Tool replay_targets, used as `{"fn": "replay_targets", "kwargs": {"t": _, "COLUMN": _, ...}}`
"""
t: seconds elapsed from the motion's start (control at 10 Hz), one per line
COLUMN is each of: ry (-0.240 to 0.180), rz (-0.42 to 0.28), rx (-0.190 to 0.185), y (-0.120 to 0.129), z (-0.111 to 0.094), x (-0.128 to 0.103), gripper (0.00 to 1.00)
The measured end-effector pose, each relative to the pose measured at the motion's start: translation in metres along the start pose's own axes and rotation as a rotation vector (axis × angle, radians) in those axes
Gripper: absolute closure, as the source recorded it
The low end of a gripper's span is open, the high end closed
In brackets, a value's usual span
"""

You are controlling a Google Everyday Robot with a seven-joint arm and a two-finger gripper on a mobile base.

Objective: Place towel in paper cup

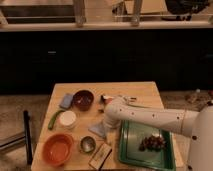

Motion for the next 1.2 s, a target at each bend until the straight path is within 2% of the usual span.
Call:
{"fn": "replay_targets", "kwargs": {"t": 0.3, "ry": 0.0, "rz": 0.001, "rx": 0.001, "y": -0.0004, "z": -0.0017, "x": -0.0002, "gripper": 0.52}}
{"fn": "replay_targets", "kwargs": {"t": 0.5, "ry": -0.003, "rz": 0.004, "rx": 0.003, "y": -0.0021, "z": -0.0069, "x": -0.001, "gripper": 0.74}}
{"fn": "replay_targets", "kwargs": {"t": 0.6, "ry": 0.002, "rz": 0.006, "rx": -0.015, "y": 0.0051, "z": -0.0061, "x": 0.0007, "gripper": 0.82}}
{"fn": "replay_targets", "kwargs": {"t": 0.8, "ry": 0.001, "rz": 0.004, "rx": -0.006, "y": 0.0029, "z": -0.0087, "x": 0.0022, "gripper": 0.99}}
{"fn": "replay_targets", "kwargs": {"t": 1.0, "ry": 0.001, "rz": 0.003, "rx": -0.003, "y": 0.0019, "z": -0.009, "x": 0.002, "gripper": 1.0}}
{"fn": "replay_targets", "kwargs": {"t": 1.1, "ry": 0.0, "rz": -0.005, "rx": 0.011, "y": -0.0026, "z": -0.0105, "x": 0.0008, "gripper": 1.0}}
{"fn": "replay_targets", "kwargs": {"t": 1.2, "ry": 0.001, "rz": -0.005, "rx": 0.006, "y": -0.001, "z": -0.0103, "x": 0.0005, "gripper": 1.0}}
